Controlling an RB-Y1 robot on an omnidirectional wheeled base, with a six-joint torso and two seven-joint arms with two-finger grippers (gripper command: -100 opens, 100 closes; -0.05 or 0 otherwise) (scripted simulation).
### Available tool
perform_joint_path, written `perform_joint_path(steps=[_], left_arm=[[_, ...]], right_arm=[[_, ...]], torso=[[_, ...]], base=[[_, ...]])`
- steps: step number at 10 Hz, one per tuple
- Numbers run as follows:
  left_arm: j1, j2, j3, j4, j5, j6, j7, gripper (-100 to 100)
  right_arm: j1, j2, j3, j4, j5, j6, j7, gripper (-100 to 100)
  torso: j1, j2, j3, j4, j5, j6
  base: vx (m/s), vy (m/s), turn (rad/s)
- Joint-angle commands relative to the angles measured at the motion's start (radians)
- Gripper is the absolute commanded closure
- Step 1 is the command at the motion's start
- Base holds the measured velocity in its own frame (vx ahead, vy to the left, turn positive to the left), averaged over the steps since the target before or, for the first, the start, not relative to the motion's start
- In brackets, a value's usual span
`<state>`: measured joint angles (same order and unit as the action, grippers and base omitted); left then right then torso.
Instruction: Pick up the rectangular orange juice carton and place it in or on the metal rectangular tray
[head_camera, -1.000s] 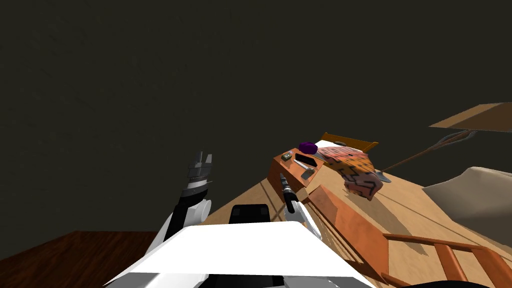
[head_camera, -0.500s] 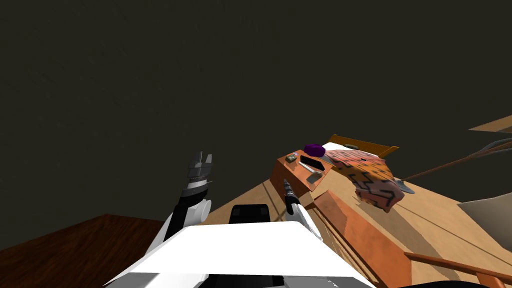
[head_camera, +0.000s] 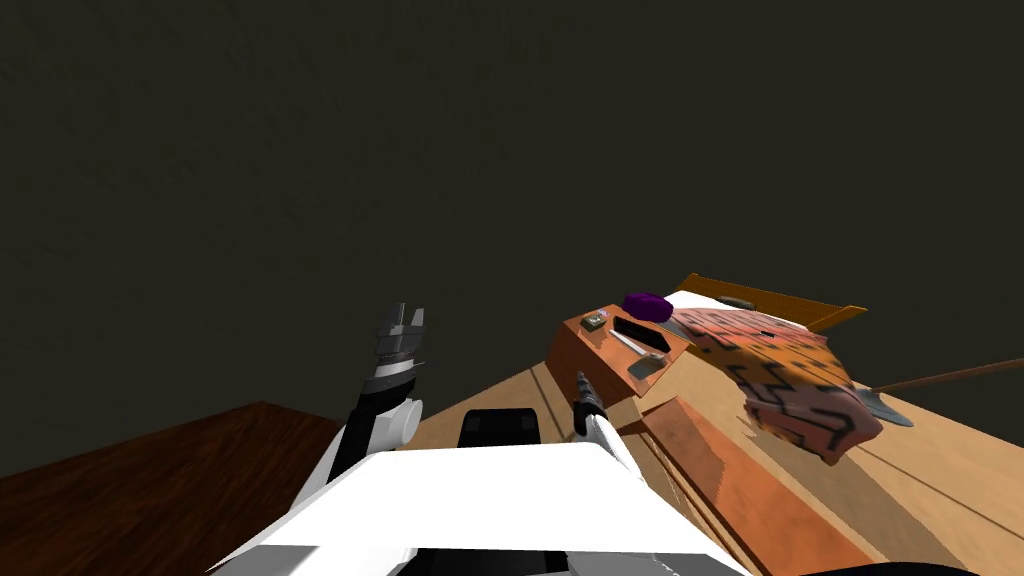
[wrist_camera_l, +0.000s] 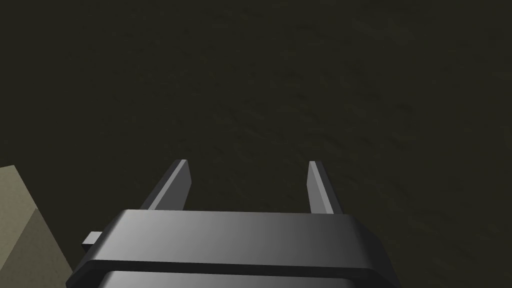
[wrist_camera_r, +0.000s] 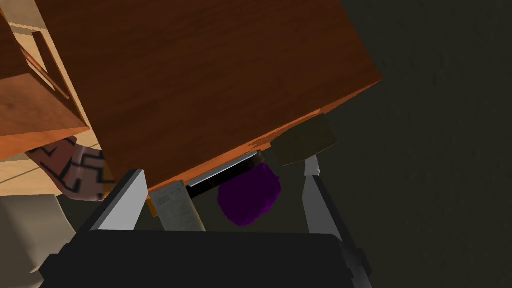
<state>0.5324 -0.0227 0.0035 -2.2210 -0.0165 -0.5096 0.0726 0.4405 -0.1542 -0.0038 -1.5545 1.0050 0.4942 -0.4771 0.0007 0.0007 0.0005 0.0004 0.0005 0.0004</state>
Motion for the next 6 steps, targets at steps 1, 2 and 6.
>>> perform_joint_path(steps=[1,2,6], left_arm=[[0.0,0.0,0.0,0.0,0.0,0.0,0.0,0],[0.0,0.0,0.0,0.0,0.0,0.0,0.0,0],[0.0,0.0,0.0,0.0,0.0,0.0,0.0,0]], right_arm=[[-0.009,-0.008,-0.004,0.029,0.011,0.044,-0.004,-100],[-0.015,-0.013,-0.018,0.068,0.053,0.077,-0.022,-100],[-0.029,-0.024,-0.047,0.172,0.131,0.171,-0.058,-100]], torso=[[0.0,0.0,0.0,0.0,0.0,0.0],[-0.001,0.0,0.0,0.0,0.0,0.001],[-0.001,0.0,0.0,0.0,0.0,0.0]], base=[[0.01,0.015,0.076],[0.01,0.02,0.163],[0.015,0.011,0.121]])
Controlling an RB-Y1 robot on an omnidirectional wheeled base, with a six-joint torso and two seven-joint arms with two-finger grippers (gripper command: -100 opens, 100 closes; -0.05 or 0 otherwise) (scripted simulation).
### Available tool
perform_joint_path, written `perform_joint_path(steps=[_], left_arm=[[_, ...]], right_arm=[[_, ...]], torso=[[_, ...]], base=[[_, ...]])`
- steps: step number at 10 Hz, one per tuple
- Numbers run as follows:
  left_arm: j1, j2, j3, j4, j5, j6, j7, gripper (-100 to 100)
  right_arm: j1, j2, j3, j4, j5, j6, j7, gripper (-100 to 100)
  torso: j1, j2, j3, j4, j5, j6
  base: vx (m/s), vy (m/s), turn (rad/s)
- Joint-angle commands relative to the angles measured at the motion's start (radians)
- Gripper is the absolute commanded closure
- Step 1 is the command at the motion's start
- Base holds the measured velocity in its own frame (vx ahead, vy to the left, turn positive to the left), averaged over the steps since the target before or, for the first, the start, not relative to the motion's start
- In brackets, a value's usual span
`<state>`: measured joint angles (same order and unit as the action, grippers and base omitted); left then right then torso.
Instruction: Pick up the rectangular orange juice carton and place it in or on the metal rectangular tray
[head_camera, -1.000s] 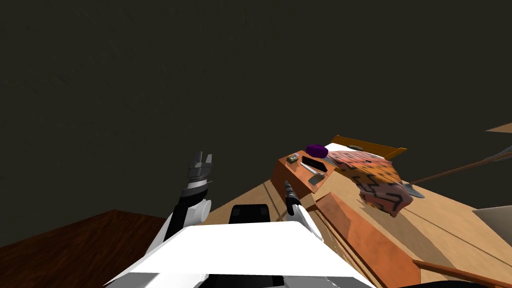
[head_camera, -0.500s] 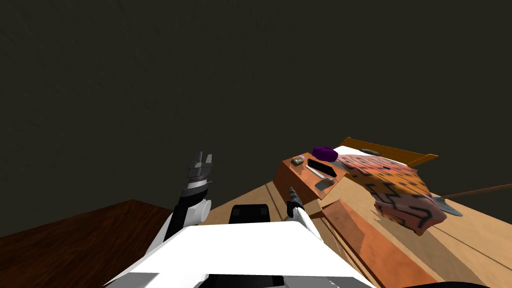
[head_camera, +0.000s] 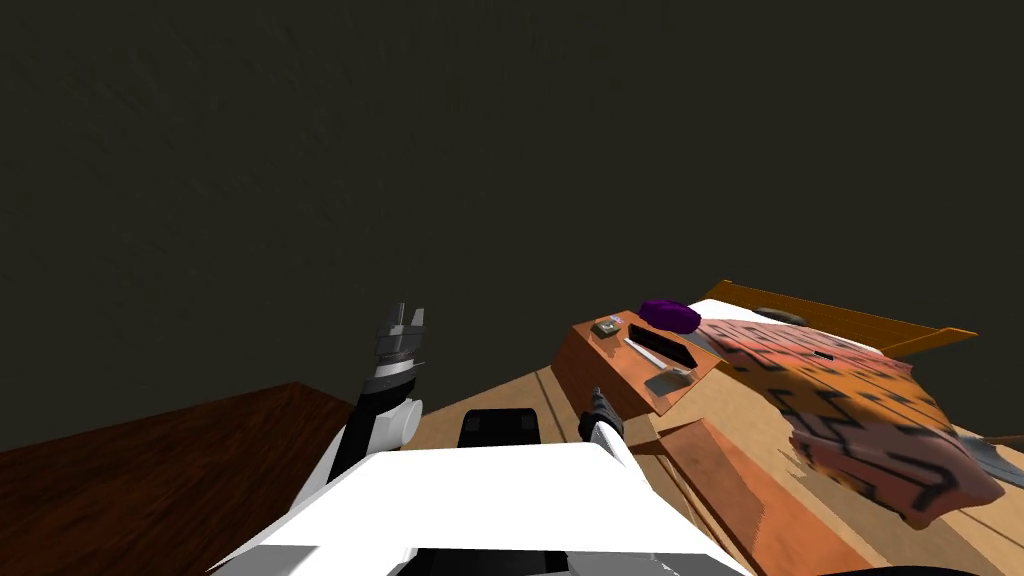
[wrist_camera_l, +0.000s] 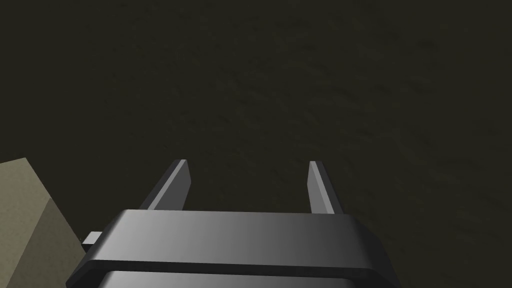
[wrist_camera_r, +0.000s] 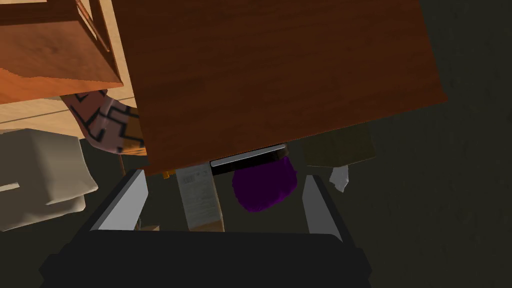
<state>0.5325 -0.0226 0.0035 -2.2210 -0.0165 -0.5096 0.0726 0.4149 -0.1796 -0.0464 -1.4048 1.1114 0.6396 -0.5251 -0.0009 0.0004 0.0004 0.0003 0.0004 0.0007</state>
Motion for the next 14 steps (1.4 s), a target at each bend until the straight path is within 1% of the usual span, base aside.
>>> perform_joint_path(steps=[1,2,3,4,5,6,7,8,10,11,12,13,14], left_arm=[[0.0,0.0,0.0,0.0,0.0,0.0,0.0,0],[0.0,0.0,0.0,0.0,0.0,0.0,0.0,0],[0.0,0.0,0.0,0.0,0.0,0.0,0.0,0],[0.0,0.0,0.0,0.0,0.0,0.0,0.0,0],[0.0,0.0,0.0,0.0,0.0,0.0,0.0,0],[0.0,0.0,0.0,0.0,0.0,0.0,0.0,0],[0.0,0.0,0.0,0.0,0.0,0.0,0.0,0],[0.0,0.0,0.0,0.0,0.0,0.0,0.0,0],[0.0,0.0,0.0,0.0,0.0,0.0,0.0,0],[0.0,0.0,0.0,0.0,0.0,0.0,0.0,0],[0.0,0.0,0.0,0.0,0.0,0.0,0.0,0],[0.0,0.0,0.0,0.0,0.0,0.0,0.0,0],[0.0,0.0,0.0,0.0,0.0,0.0,0.0,0]], right_arm=[[-0.003,0.002,-0.005,0.023,0.024,0.033,-0.01,-100],[-0.01,-0.005,-0.02,0.069,0.061,0.071,-0.027,-100],[-0.017,-0.012,-0.035,0.096,0.092,0.099,-0.044,-100],[-0.017,-0.012,-0.035,0.114,0.095,0.114,-0.044,-100],[-0.024,-0.021,-0.051,0.147,0.128,0.151,-0.06,-100],[-0.024,-0.021,-0.051,0.157,0.128,0.151,-0.06,-100],[-0.031,-0.03,-0.066,0.198,0.158,0.187,-0.076,-100],[-0.031,-0.03,-0.066,0.198,0.158,0.187,-0.076,-100],[-0.043,-0.052,-0.095,0.273,0.214,0.249,-0.104,-100],[-0.043,-0.052,-0.095,0.273,0.214,0.251,-0.104,-100],[-0.048,-0.064,-0.109,0.306,0.239,0.279,-0.116,-100],[-0.048,-0.064,-0.109,0.306,0.239,0.279,-0.116,-100],[-0.053,-0.076,-0.123,0.333,0.261,0.305,-0.127,-100]], torso=[[0.0,0.0,0.0,0.0,0.0,0.0],[0.0,0.0,0.0,0.0,0.0,0.0],[-0.001,0.0,0.0,0.0,0.0,0.0],[-0.002,-0.001,0.0,0.0,0.0,0.0],[-0.002,-0.001,0.0,0.0,0.0,0.0],[-0.002,-0.001,0.0,0.0,0.0,0.0],[-0.002,0.0,0.0,0.0,-0.001,0.0],[-0.002,-0.001,0.0,0.0,0.0,0.0],[-0.003,0.0,0.0,0.0,-0.001,0.0],[-0.006,-0.001,-0.001,0.0,-0.001,0.0],[-0.005,-0.001,-0.001,0.0,-0.001,0.001],[-0.004,-0.001,-0.001,0.0,-0.001,0.0],[-0.003,-0.001,0.0,0.0,-0.001,0.001]], base=[[0.018,-0.003,0.078],[0.018,-0.005,0.156],[0.031,-0.02,0.21],[0.027,-0.026,0.104],[0.027,-0.029,0.143],[0.021,-0.027,0.072],[0.029,-0.028,0.146],[0.023,-0.035,0.067],[0.028,-0.065,0.163],[0.026,-0.072,0.076],[0.029,-0.058,0.089],[0.02,-0.046,0.046],[0.018,-0.061,0.094]])
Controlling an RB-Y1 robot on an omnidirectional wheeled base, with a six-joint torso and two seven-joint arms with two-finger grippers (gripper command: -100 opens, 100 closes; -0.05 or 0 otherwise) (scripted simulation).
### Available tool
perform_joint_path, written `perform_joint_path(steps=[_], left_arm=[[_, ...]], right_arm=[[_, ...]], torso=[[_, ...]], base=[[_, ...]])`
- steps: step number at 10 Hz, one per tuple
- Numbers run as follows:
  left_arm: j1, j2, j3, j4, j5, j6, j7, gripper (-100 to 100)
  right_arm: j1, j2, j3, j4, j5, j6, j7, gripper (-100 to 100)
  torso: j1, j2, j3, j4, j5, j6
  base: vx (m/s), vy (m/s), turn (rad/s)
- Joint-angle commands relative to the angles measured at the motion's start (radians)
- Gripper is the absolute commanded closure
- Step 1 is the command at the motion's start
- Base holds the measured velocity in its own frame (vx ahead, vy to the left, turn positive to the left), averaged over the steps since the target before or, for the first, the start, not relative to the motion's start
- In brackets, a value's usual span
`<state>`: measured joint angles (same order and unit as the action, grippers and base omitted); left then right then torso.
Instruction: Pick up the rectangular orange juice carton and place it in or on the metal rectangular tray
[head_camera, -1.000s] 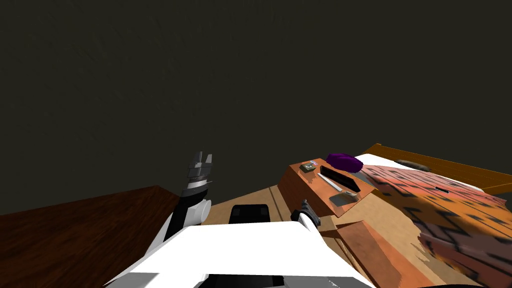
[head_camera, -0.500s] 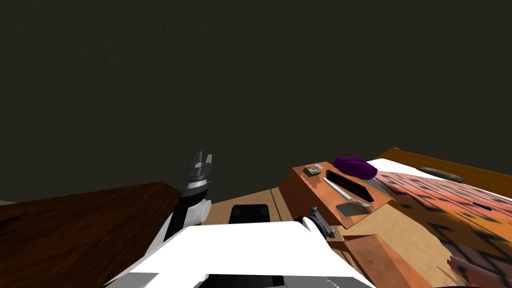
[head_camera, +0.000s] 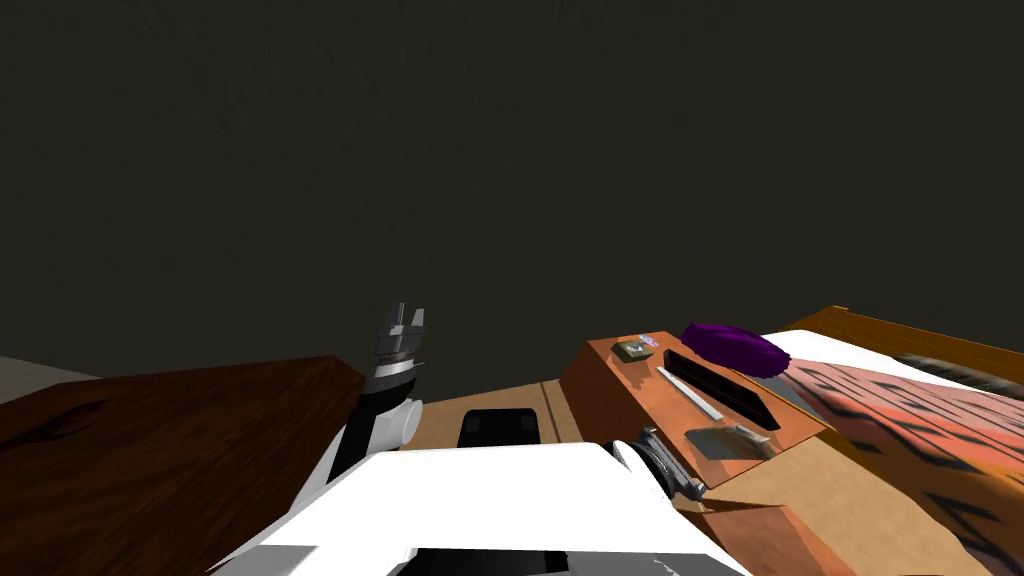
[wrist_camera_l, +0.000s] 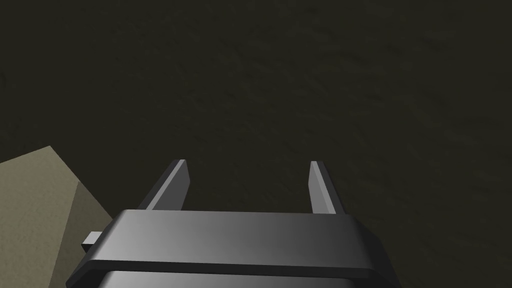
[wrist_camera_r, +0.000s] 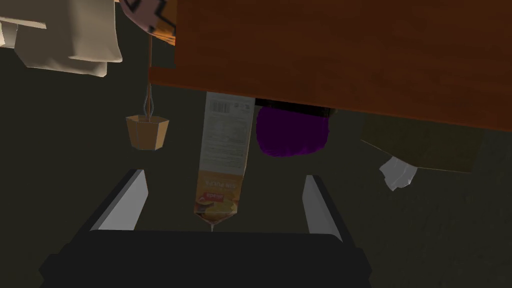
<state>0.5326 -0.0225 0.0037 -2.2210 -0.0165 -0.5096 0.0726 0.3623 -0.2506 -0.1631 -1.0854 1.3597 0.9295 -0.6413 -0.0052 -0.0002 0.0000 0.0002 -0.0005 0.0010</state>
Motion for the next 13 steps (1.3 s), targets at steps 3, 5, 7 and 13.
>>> perform_joint_path(steps=[3,5,7,13], left_arm=[[0.0,0.0,0.0,0.0,0.0,0.0,0.0,0],[0.0,0.0,0.0,0.0,0.0,0.0,0.0,0],[0.0,0.0,0.0,0.0,0.0,0.0,0.0,0],[0.0,0.0,0.0,0.0,0.0,0.0,0.0,0]], right_arm=[[-0.012,-0.047,-0.04,0.082,0.065,0.073,-0.036,-100],[-0.015,-0.073,-0.056,0.104,0.084,0.093,-0.045,-100],[-0.014,-0.081,-0.061,0.097,0.076,0.086,-0.037,-100],[-0.013,-0.084,-0.064,0.096,0.076,0.088,-0.037,100]], torso=[[-0.006,-0.001,-0.001,0.0,-0.001,0.0],[-0.005,0.0,0.0,0.0,-0.002,0.0],[-0.013,0.0,0.0,0.0,-0.003,0.0],[0.004,-0.001,0.0,0.0,0.0,-0.001]], base=[[0.034,-0.16,0.123],[0.028,-0.153,0.039],[0.009,-0.202,0.041],[0.0,-0.007,-0.002]])
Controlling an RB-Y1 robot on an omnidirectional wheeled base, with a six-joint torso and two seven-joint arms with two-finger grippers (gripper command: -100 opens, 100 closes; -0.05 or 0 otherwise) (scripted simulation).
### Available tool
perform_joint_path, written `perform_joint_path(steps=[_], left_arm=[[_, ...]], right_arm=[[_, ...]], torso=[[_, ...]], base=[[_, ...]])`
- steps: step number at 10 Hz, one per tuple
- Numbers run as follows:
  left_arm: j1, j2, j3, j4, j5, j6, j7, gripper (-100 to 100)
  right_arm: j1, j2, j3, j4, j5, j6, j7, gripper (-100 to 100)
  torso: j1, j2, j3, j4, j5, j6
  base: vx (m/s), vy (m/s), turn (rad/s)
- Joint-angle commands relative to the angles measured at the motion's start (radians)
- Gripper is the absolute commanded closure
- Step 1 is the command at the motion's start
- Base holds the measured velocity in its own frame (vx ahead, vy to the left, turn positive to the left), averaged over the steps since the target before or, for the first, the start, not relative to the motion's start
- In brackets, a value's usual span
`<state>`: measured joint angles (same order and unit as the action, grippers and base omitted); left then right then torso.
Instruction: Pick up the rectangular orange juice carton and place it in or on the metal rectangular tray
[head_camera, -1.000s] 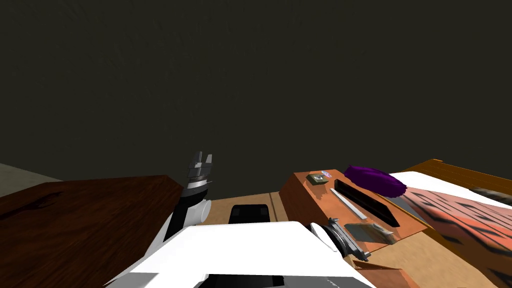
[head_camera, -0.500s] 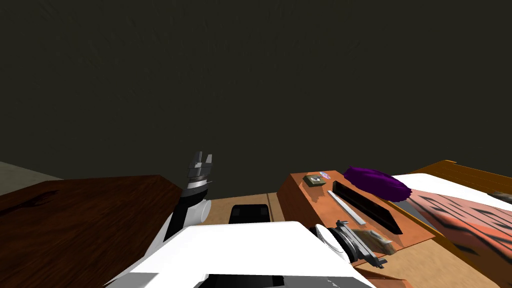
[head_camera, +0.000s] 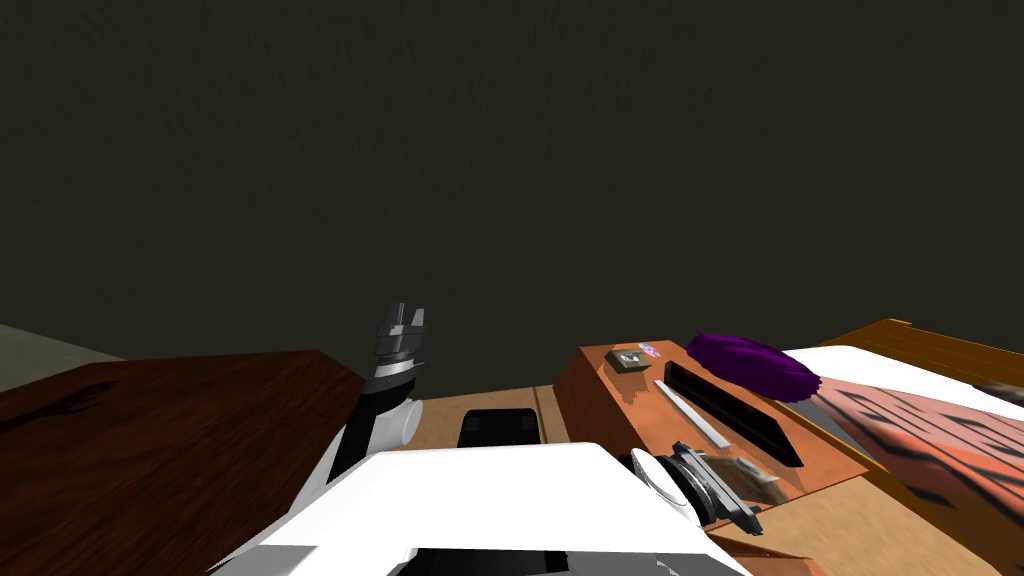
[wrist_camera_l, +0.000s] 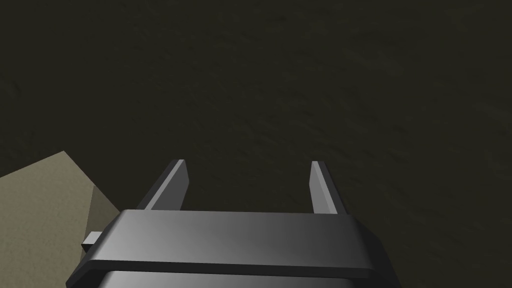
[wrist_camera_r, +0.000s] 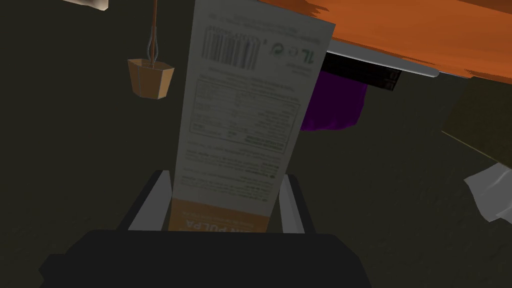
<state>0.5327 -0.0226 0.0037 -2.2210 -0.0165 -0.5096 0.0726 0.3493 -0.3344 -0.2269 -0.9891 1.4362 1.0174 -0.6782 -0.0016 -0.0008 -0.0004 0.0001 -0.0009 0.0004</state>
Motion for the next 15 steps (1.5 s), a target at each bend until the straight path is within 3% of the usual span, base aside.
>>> perform_joint_path(steps=[1,2,3,4,5,10,13,15], left_arm=[[0.0,0.0,0.0,0.0,0.0,0.0,0.0,0],[0.0,0.0,0.0,0.0,0.0,0.0,0.0,0],[0.0,0.0,0.0,0.0,0.0,0.0,0.0,0],[0.0,0.0,0.0,0.0,0.0,0.0,0.0,0],[0.0,0.0,0.0,0.0,0.0,0.0,0.0,0],[0.0,0.0,0.0,0.0,0.0,0.0,0.0,0],[0.0,0.0,0.0,0.0,0.0,0.0,0.0,0],[0.0,0.0,0.0,0.0,0.0,0.0,0.0,0]], right_arm=[[0.0,0.0,0.0,0.0,0.0,0.0,0.0,100],[0.0,0.0,0.0,0.0,0.0,0.0,0.0,0],[0.0,0.0,0.0,0.0,0.0,0.0,0.0,100],[0.0,0.0,0.0,0.0,0.0,0.0,0.0,0],[0.0,0.016,0.008,-0.002,-0.005,-0.002,0.002,100],[-0.002,0.04,0.024,-0.011,-0.029,-0.01,0.011,100],[-0.013,0.041,0.039,-0.04,-0.093,-0.035,0.039,100],[-0.026,0.014,0.036,-0.053,-0.133,-0.056,0.059,100]], torso=[[0.0,0.0,0.0,0.0,0.0,0.0],[0.0,0.0,0.0,0.0,0.0,0.0],[0.0,0.0,0.0,0.0,0.0,0.0],[0.0,0.0,0.0,0.0,0.0,0.0],[0.0,0.0,0.0,0.0,0.0,0.0],[0.011,0.0,-0.001,-0.002,-0.021,-0.002],[0.011,-0.001,-0.002,-0.003,-0.03,-0.004],[0.001,-0.006,-0.004,-0.003,-0.031,-0.006]], base=[[0.0,0.0,0.0],[0.0,0.0,0.0],[0.0,0.0,0.0],[0.0,0.0,0.0],[-0.025,0.104,0.015],[-0.015,0.175,0.009],[-0.02,0.188,0.049],[0.061,-0.005,0.089]])
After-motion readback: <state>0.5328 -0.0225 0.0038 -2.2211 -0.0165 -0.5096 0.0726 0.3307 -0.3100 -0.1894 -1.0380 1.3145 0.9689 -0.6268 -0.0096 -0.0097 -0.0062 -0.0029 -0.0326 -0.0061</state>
